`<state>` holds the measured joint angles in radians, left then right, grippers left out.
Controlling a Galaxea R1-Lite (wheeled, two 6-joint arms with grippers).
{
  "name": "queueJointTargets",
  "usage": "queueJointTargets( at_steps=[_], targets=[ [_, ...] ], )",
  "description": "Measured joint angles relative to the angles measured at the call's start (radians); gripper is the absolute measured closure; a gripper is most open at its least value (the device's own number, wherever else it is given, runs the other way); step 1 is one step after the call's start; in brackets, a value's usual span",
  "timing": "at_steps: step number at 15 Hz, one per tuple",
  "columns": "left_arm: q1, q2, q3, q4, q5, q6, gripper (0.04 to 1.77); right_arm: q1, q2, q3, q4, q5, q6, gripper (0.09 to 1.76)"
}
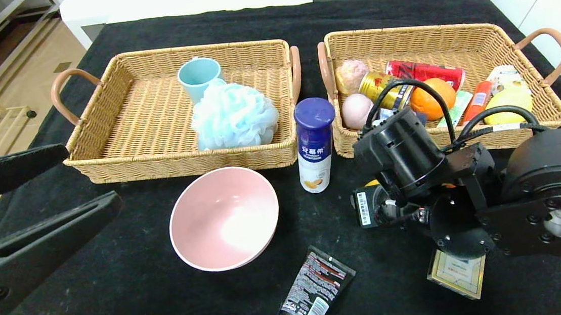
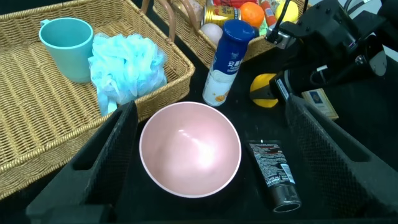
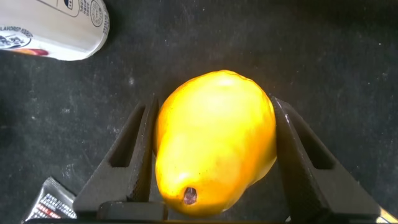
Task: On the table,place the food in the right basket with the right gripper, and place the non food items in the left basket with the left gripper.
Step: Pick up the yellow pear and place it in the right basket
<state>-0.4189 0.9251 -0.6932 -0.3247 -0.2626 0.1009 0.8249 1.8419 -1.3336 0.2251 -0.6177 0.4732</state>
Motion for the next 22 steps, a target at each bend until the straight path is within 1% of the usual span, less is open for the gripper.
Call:
queueJointTargets(
  at_steps=[6,8,10,13,16,20,22],
  targets=[
    [-0.001,-0.003,0.001,0.003,-0.001,0.005,0.09,0.009,-0.069,-0.003,0.006,0.001,-0.02,0.67],
    [-0.001,-0.003,0.002,0.003,-0.001,0.006,0.09,-0.003,-0.102,-0.003,0.006,0.004,-0.036,0.67],
    [-0.001,-0.002,0.003,0.004,-0.001,0.006,0.09,-0.033,-0.136,-0.004,0.005,0.018,-0.071,0.68],
    [-0.003,-0.002,0.004,0.008,-0.001,0.006,0.09,-0.069,-0.18,-0.013,-0.002,0.027,-0.082,0.68],
    [-0.003,-0.001,0.004,0.009,-0.001,0.013,0.09,-0.114,-0.201,-0.051,-0.003,0.03,-0.101,0.68],
    [-0.003,-0.002,0.005,0.008,-0.001,0.013,0.09,-0.22,-0.207,-0.118,-0.003,0.03,-0.19,0.68],
    [-0.003,-0.003,0.005,0.007,-0.001,0.013,0.09,-0.289,-0.204,-0.154,-0.003,0.036,-0.214,0.68]
  ],
)
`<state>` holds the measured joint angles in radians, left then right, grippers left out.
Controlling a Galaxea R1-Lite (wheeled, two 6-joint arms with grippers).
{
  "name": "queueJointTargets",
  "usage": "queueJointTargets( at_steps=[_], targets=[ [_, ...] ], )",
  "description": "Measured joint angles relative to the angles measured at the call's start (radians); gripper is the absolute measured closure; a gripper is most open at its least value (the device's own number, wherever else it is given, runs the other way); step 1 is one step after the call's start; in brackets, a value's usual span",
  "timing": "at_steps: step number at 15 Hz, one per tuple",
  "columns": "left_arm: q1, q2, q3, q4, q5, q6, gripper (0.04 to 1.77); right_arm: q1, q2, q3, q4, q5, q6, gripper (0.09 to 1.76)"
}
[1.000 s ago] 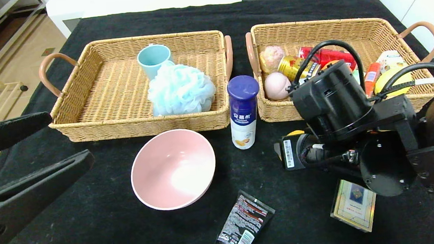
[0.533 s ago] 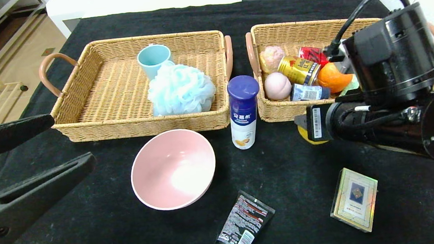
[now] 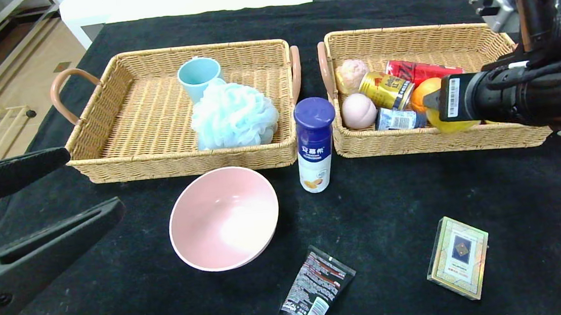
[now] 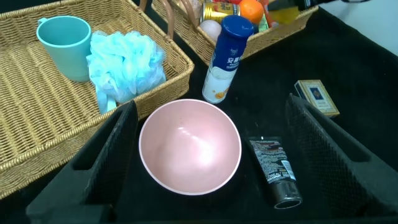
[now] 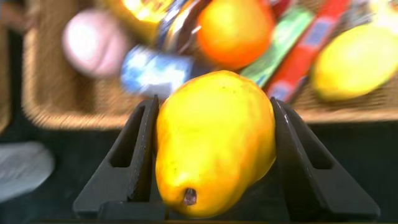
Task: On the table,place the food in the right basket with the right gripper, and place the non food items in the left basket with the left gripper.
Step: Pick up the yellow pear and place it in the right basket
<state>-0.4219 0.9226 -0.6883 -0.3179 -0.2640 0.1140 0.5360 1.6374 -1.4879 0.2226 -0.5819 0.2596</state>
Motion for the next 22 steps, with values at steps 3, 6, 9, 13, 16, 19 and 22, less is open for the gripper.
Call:
queueJointTargets(
  at_steps=[3,6,9,13,16,19,22],
  targets=[
    [0.0,0.0,0.001,0.0,-0.001,0.0,0.09,-0.122,0.01,-0.036,0.0,0.064,-0.03,0.68],
    [0.0,0.0,0.001,0.0,-0.001,0.0,0.09,-0.231,0.037,-0.074,-0.002,0.106,-0.036,0.68],
    [0.0,0.0,0.001,0.001,0.0,0.0,0.09,-0.294,0.073,-0.125,-0.003,0.127,-0.037,0.68],
    [0.0,0.0,0.001,-0.003,0.0,0.0,0.09,-0.336,0.139,-0.212,-0.003,0.134,-0.035,0.68],
    [0.0,0.0,0.001,-0.003,0.0,0.0,0.09,-0.339,0.167,-0.226,-0.003,0.133,-0.035,0.68],
    [0.0,-0.001,0.001,-0.005,0.0,0.0,0.09,-0.34,0.179,-0.229,-0.003,0.133,-0.033,0.54],
    [0.0,-0.002,0.001,-0.005,0.0,0.0,0.09,-0.341,0.181,-0.229,-0.002,0.135,-0.033,0.42]
  ],
)
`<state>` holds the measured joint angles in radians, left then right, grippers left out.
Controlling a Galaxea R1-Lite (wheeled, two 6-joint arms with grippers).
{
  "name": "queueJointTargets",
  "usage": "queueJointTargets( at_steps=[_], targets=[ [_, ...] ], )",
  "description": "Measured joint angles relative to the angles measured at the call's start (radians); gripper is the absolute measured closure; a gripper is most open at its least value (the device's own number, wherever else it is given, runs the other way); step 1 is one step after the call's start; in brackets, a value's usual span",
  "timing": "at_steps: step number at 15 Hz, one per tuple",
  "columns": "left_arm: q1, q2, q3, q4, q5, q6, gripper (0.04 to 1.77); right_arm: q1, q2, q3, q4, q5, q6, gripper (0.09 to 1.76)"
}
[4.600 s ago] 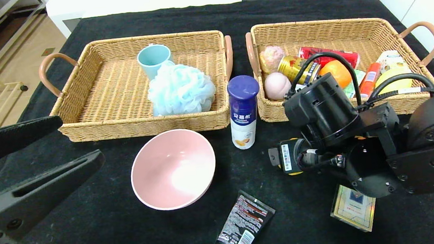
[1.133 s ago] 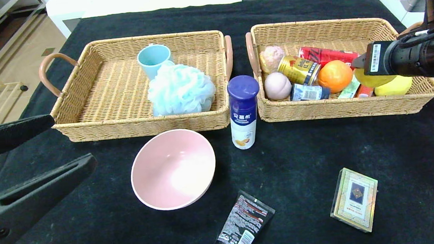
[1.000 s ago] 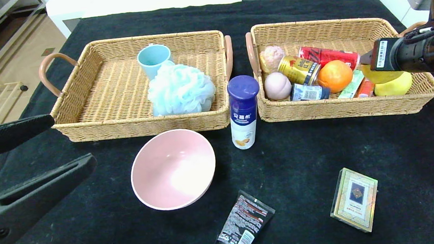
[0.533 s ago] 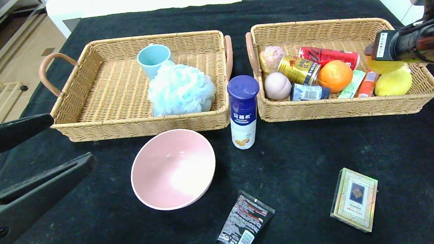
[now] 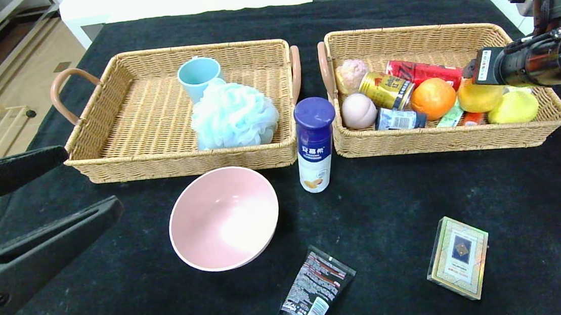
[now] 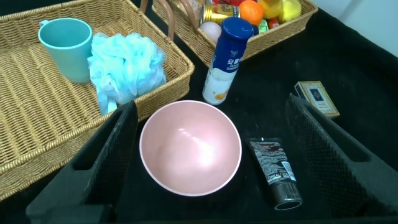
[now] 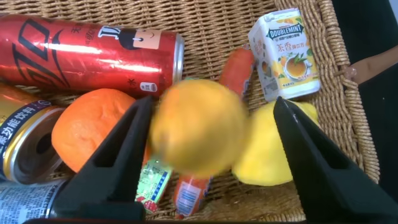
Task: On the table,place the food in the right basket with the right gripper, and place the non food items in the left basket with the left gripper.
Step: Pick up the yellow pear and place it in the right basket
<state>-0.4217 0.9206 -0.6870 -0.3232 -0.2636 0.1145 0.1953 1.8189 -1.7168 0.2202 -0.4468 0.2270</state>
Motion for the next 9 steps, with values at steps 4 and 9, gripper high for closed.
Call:
queueJointTargets(
  at_steps=[4,9],
  targets=[
    [0.0,0.0,0.0,0.0,0.0,0.0,0.09,0.0,-0.004,0.002,0.0,0.001,0.0,0.31],
    [0.0,0.0,0.0,0.001,0.0,0.0,0.09,0.036,-0.072,0.06,0.001,0.015,0.024,0.23]
  ],
)
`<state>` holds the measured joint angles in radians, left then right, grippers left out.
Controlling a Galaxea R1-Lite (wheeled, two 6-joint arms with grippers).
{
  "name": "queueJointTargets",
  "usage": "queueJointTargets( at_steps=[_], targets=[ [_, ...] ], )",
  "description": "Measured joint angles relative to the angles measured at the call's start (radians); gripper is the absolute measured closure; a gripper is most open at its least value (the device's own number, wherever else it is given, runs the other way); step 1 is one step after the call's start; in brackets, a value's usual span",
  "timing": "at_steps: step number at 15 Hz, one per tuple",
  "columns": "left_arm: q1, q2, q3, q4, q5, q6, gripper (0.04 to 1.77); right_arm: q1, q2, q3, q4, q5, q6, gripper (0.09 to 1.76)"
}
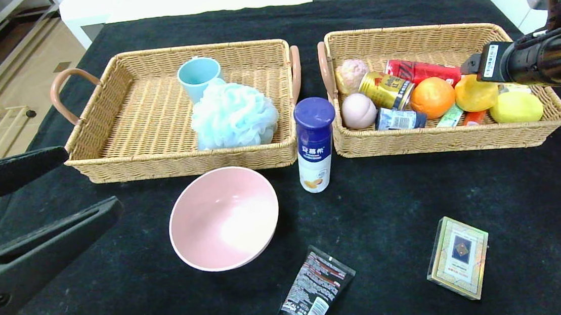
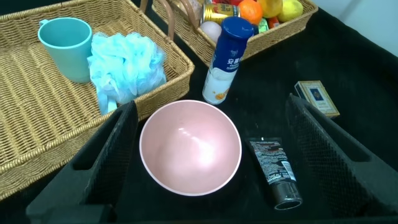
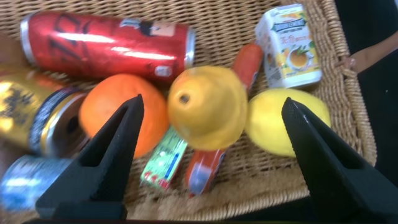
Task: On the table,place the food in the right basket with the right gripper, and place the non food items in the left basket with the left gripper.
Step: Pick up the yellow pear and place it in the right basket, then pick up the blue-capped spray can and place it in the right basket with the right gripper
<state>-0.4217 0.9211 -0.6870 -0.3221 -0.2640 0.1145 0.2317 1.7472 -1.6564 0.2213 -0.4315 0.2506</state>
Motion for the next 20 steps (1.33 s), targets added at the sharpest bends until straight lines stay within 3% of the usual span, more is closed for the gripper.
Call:
queueJointTargets(
  at_steps=[3,11,17,20],
  targets=[
    [0.0,0.001,0.001,0.001,0.0,0.0,0.09,0.059,-0.077,0.088,0.0,0.009,0.0,0.2],
    [0.002,0.003,0.003,0.001,0.0,0.0,0.09,0.314,-0.327,0.481,-0.069,0.183,-0.106,0.16],
    [0.001,0.006,0.003,0.004,0.001,0.001,0.09,0.523,-0.356,0.572,-0.102,0.221,-0.149,0.15],
    [0.002,0.007,0.003,0.004,0.001,0.001,0.09,0.583,-0.299,0.608,-0.302,0.221,-0.17,0.15]
  ],
)
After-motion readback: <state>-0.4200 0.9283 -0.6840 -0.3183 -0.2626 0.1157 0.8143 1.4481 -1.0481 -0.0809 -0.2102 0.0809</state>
